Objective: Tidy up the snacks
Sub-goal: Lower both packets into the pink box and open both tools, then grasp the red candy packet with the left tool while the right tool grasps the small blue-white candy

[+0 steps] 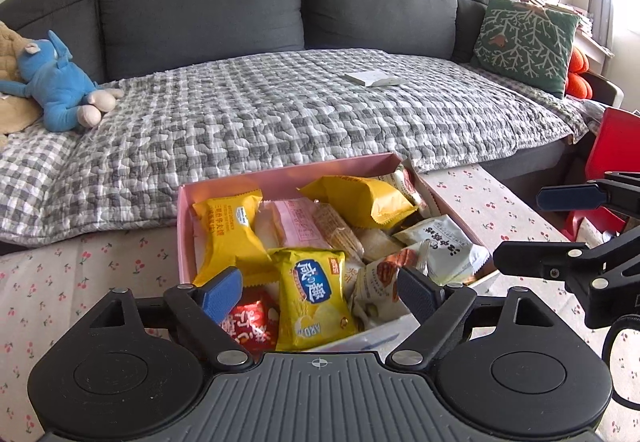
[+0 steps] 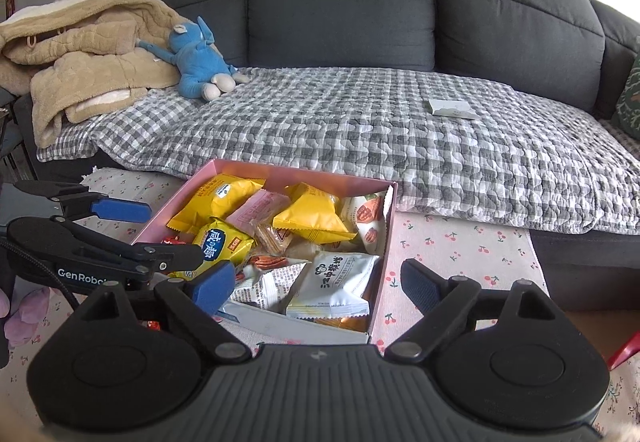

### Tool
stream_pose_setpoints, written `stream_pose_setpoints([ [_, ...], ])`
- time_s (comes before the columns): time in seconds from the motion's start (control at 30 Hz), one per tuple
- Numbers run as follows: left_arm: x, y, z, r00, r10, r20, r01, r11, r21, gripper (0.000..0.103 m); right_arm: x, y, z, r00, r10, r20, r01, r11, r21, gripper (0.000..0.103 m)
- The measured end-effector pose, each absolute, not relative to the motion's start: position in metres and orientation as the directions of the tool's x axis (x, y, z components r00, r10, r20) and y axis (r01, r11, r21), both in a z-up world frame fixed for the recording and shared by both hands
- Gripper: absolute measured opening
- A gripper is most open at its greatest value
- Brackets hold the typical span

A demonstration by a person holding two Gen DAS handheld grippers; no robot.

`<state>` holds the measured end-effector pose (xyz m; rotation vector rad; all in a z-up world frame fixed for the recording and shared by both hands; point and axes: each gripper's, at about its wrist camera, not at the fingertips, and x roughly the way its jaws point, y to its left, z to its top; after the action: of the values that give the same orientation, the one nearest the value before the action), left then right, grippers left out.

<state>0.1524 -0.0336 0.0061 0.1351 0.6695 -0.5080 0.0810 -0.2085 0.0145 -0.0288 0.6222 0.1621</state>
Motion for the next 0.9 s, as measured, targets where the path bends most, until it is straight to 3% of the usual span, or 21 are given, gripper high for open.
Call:
stream_pose_setpoints([
  [0.47, 0.100, 0.006, -0.012, 0.662, -0.392, -0.638, 0.480, 0.876, -0.040, 0.098, 0.047, -0.191, 0.010, 0.802, 0.160, -0.576, -0.191, 0.982, 0.007, 0.102],
  [0.9, 0.090, 0.015, -0.047, 0.649, -0.406, -0.643, 0.527, 0.850, -0.005, 0.100, 0.028, -0.173, -0.011, 0.781, 0.198, -0.592, -0.282, 0.958, -0.052, 0.102],
])
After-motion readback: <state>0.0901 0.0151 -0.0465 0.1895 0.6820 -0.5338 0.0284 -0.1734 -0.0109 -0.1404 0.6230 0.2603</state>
